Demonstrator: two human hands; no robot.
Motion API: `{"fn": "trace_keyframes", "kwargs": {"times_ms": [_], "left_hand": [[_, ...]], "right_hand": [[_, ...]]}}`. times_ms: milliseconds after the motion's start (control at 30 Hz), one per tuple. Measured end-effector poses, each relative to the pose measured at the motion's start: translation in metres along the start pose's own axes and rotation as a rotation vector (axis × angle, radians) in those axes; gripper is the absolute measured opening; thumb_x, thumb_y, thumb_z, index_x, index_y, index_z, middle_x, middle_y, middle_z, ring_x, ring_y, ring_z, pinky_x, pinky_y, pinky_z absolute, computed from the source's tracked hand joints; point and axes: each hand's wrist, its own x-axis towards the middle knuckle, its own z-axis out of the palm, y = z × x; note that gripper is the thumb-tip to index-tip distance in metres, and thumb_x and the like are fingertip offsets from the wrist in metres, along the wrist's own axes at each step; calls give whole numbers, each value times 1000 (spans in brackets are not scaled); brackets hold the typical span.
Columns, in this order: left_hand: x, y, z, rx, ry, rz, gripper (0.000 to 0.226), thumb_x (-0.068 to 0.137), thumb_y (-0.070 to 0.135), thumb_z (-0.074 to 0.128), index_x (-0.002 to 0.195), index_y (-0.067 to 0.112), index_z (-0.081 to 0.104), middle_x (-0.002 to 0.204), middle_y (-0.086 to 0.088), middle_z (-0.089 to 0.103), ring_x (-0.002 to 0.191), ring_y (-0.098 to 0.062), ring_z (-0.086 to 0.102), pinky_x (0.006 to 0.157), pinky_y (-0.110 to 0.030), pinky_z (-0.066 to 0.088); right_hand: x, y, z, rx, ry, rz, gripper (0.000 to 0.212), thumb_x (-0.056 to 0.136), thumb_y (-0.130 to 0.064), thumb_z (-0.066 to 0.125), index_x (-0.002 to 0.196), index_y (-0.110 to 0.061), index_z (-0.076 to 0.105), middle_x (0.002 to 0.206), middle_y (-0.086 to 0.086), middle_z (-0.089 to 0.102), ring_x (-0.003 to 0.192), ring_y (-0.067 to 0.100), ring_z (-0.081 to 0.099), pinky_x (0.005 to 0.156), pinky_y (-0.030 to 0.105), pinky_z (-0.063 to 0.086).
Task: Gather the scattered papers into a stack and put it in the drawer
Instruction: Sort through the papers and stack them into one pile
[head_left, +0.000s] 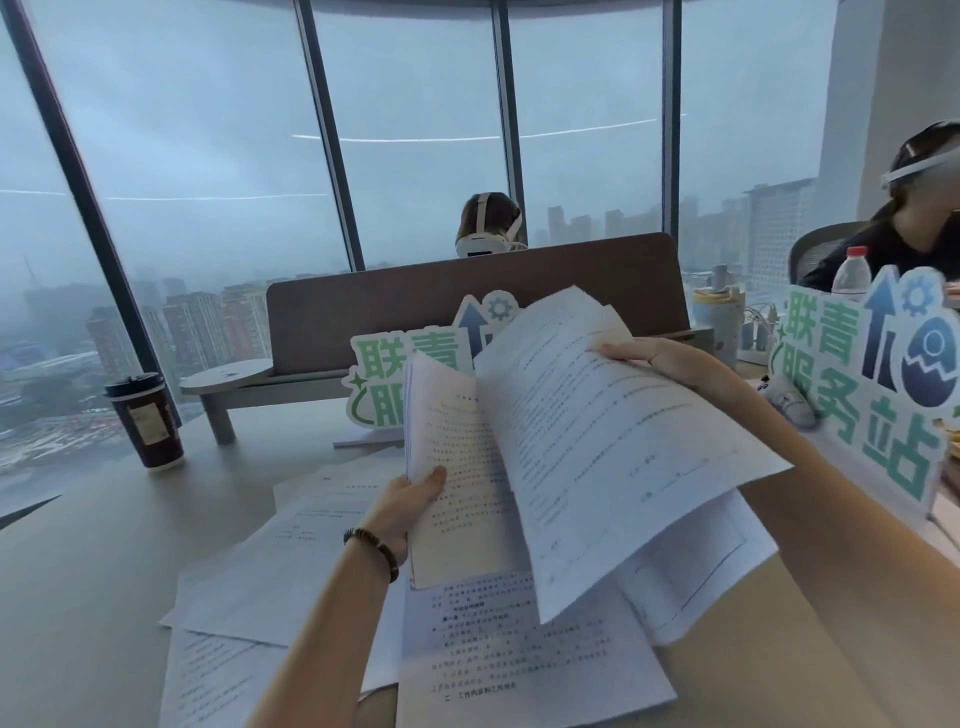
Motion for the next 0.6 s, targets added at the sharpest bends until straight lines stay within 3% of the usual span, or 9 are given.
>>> {"fn": "trace_keyframes", "kwargs": {"times_ms": [167,467,600], "left_hand": [[-2,-3,6,-54,-87,-31,19,98,19,55,105,4,64,94,-14,73,74,-26,72,57,-35,61],[5,-11,7,127,-61,-23,29,96,24,60,106,-3,67,86,-15,74,66,-25,73,54,-32,58],[4,-11,7,147,-75,-19,26,95,25,61,101,1,70,88,-12,76,69,-23,73,58,-31,59]], "right_hand": [[1,-1,-4,67,39,43,41,95,-24,60,132,-5,57,115,11,68,95,24,66,108,38,43],[-3,-23,37,51,53,-46,37,94,-26,64,118,1,59,94,15,68,68,24,69,66,33,59],[3,-33,48,141,31,-60,42,88,-21,71,125,-5,57,110,13,68,84,25,69,95,40,54]]}}
